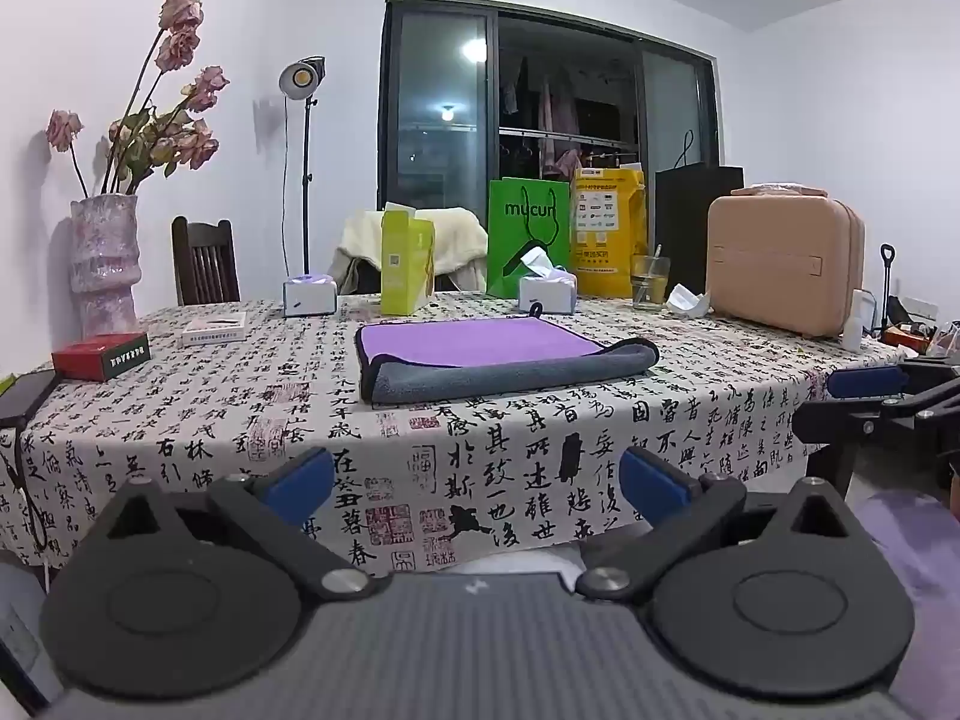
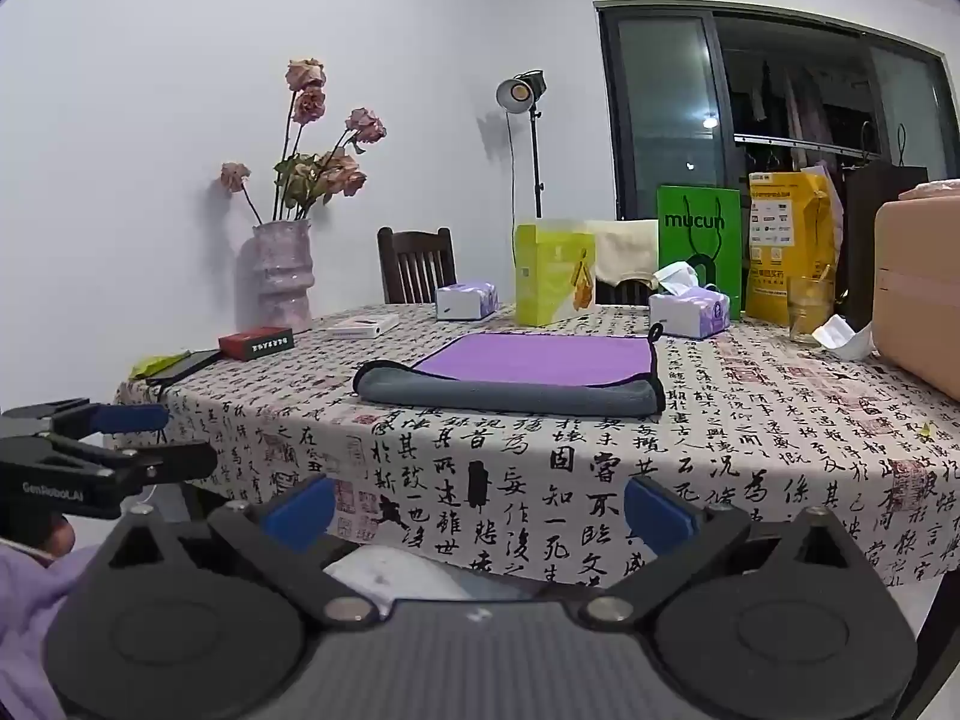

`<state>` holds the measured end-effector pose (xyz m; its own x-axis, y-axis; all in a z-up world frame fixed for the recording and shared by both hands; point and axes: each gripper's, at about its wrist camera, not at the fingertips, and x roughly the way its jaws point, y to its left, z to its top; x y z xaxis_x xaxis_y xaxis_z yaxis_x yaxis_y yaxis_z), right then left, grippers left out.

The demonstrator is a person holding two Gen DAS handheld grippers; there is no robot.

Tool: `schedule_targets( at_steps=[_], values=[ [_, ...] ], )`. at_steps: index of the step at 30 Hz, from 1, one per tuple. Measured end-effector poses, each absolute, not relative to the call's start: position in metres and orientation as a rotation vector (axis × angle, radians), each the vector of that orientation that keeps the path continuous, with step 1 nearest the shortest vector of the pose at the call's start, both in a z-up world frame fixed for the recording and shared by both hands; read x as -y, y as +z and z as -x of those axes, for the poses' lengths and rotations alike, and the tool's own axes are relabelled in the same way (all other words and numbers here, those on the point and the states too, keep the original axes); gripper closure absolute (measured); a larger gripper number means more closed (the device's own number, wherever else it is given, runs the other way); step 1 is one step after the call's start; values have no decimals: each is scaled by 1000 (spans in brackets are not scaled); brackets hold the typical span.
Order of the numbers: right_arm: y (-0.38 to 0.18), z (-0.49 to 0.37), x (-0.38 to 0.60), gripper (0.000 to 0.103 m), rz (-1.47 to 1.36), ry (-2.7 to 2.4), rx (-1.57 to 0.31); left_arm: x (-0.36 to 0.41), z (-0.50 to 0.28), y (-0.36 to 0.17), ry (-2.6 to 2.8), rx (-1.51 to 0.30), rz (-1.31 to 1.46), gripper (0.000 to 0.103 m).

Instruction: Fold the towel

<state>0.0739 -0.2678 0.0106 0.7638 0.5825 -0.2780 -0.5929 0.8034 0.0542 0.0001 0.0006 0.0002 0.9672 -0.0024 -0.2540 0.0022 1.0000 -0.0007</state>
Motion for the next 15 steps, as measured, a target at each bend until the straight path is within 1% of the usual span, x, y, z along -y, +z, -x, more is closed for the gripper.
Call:
schedule_targets(
  at_steps=[15],
  values=[
    [11,-73,271,0,0,630,-294,2,-2,6,0,-251,-16,0]
  ],
)
